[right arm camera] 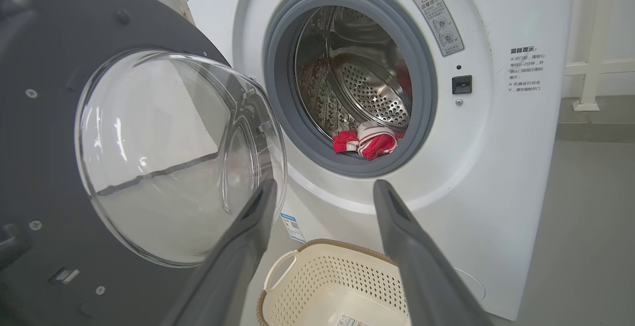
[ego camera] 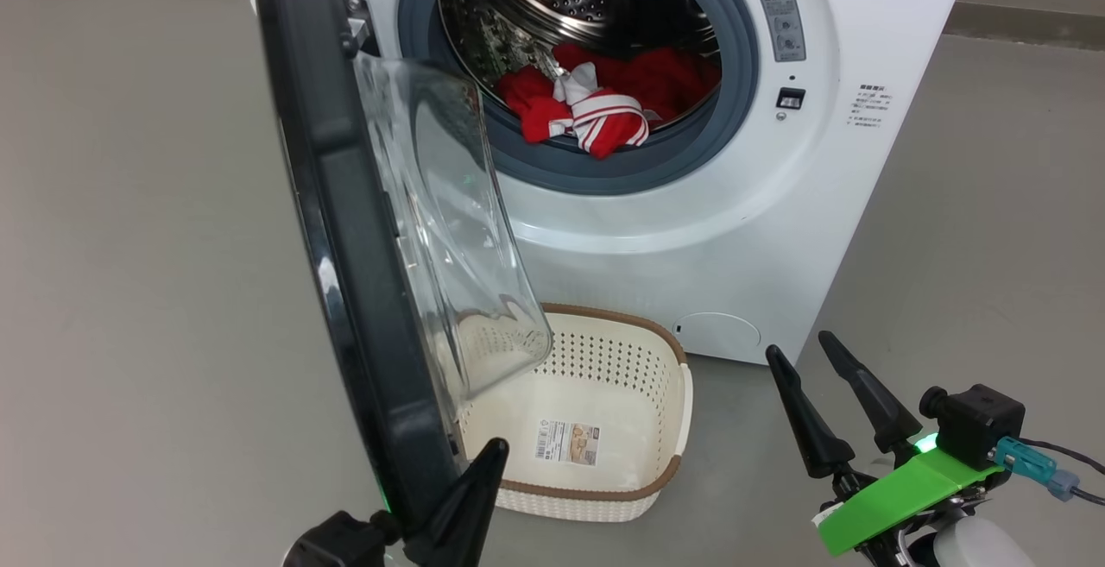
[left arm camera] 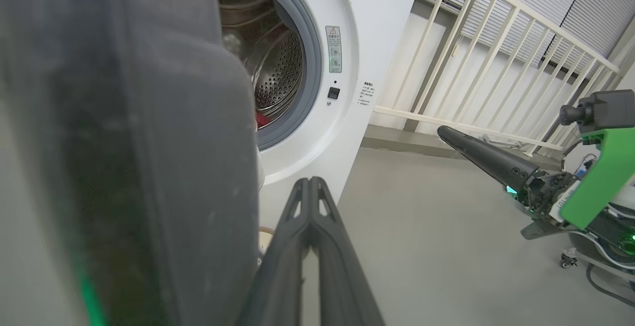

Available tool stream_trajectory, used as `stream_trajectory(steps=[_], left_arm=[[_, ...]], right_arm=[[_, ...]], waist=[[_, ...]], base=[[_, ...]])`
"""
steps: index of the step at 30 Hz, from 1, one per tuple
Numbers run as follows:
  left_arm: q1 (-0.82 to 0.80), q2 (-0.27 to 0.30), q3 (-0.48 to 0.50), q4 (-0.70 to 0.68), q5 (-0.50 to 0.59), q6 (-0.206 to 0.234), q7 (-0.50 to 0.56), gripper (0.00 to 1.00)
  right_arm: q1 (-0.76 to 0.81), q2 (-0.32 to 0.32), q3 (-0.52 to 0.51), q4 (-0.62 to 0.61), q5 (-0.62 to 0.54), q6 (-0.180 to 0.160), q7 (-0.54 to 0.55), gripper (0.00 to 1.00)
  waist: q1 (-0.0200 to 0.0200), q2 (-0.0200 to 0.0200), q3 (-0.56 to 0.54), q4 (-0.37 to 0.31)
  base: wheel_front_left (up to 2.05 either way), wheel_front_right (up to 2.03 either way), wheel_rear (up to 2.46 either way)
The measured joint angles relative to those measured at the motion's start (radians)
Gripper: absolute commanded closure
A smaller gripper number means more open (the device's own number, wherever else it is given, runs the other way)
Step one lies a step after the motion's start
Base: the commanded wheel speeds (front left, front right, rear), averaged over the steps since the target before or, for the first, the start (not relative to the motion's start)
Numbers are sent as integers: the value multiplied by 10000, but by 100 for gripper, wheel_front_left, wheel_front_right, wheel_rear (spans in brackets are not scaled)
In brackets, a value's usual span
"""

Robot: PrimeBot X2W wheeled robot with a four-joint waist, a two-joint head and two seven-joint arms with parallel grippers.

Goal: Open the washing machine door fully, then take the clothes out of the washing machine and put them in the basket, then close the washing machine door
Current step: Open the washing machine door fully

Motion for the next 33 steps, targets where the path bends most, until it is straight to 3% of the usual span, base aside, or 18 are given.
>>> stream_trajectory(steps=[17,33], left_arm=[[-9,12,230,180,-196,136,-140,100],[-14,424,1147,249,-424,767,-165,100]], right_arm=[[0,48,-29,13,0,0,0,0],[0,138,-119,27,0,0,0,0]], waist=[[0,1,42,309],[0,0,120,801]], base=[[0,0,0],[0,0,0]])
